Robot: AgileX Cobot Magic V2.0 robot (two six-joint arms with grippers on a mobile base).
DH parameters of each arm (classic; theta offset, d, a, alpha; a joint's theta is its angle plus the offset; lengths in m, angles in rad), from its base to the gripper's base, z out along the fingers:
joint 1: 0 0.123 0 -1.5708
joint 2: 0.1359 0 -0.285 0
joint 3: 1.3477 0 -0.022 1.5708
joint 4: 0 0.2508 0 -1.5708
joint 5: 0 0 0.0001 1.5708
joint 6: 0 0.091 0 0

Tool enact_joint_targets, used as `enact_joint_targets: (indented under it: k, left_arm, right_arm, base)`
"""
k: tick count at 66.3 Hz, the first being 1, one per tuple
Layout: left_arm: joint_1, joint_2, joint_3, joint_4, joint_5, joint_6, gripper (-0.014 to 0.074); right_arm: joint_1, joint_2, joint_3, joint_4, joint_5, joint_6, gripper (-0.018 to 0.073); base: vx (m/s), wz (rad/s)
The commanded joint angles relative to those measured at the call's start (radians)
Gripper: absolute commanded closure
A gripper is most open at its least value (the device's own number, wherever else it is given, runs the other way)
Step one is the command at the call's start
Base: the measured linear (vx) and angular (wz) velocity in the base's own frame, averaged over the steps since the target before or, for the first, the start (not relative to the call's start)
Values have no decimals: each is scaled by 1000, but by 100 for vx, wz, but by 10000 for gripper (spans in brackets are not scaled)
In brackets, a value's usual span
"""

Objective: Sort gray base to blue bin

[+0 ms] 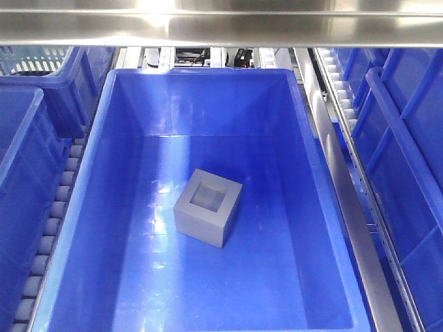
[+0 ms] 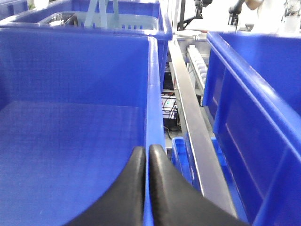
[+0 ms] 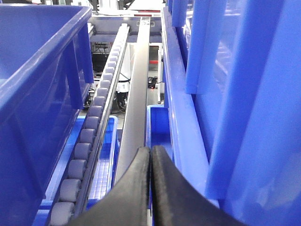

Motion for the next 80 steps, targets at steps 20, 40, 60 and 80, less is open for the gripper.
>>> enact_joint_targets:
  k: [20, 40, 60, 80]
  left_arm:
    - [-26, -18, 34, 1, -110, 56, 602]
    - [-69, -18, 34, -9, -110, 64, 602]
    - [-68, -18, 33, -8, -110, 64, 602]
    - [-68, -18, 33, -8, -110, 64, 602]
  right_arm:
    - [-5, -11, 14, -6, -75, -5, 568]
    - [-5, -11, 14, -6, -75, -5, 568]
    - [-5, -11, 14, -6, -75, -5, 568]
    - [-5, -11, 14, -6, -75, -5, 568]
  base:
    - [0, 0]
    - [0, 0]
    - [0, 0]
    - [0, 0]
